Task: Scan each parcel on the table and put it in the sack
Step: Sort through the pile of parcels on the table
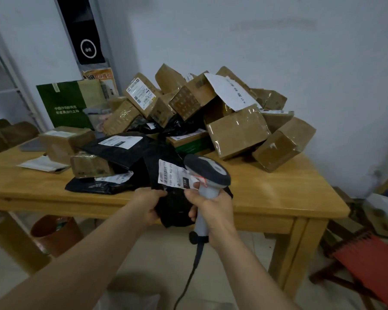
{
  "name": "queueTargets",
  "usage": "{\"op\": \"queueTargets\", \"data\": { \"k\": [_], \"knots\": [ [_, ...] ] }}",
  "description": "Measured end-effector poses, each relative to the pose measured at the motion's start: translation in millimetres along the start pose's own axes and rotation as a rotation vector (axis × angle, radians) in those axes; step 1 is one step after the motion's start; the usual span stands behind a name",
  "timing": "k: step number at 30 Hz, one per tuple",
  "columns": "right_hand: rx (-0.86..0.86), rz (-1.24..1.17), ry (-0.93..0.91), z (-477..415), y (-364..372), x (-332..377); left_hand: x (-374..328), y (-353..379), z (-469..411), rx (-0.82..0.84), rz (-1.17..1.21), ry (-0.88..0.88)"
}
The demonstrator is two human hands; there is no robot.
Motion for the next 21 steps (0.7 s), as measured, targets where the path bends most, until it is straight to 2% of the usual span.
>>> {"op": "queueTargets", "data": {
  "k": [4, 8, 12, 16, 21],
  "knots": [
    [-0.008, 0.03, 0.018, 8, -24, 10, 15, -16, 1, -0.028, -0.094, -0.07],
    [0.103, 0.134, 0.097, 19, -26, 9, 15, -28, -5, -0.074, -0.053, -0.037],
    [0.123, 0.246, 0.101, 22, -25, 9, 7, -30, -6, -0.092, -0.04, 0.036],
    [0.134, 0.297, 0.059, 24, -26, 13, -23, -43, -7, -0.248, -0.275, 0.225],
    [0.186, 0.307, -0.01, 34, -15, 15, -116, -50, 22, -0.289, -0.719, 0.51]
  ]
}}
Point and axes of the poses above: each hand's wrist, its own z-axis away from the middle knuckle, its own y-axis out of the palm, x = y × z, the point moved 4 cm from there along -z, towards the middle knuckle, and after that the axes turned 11 degrees about -z, right-handed, at the moved point
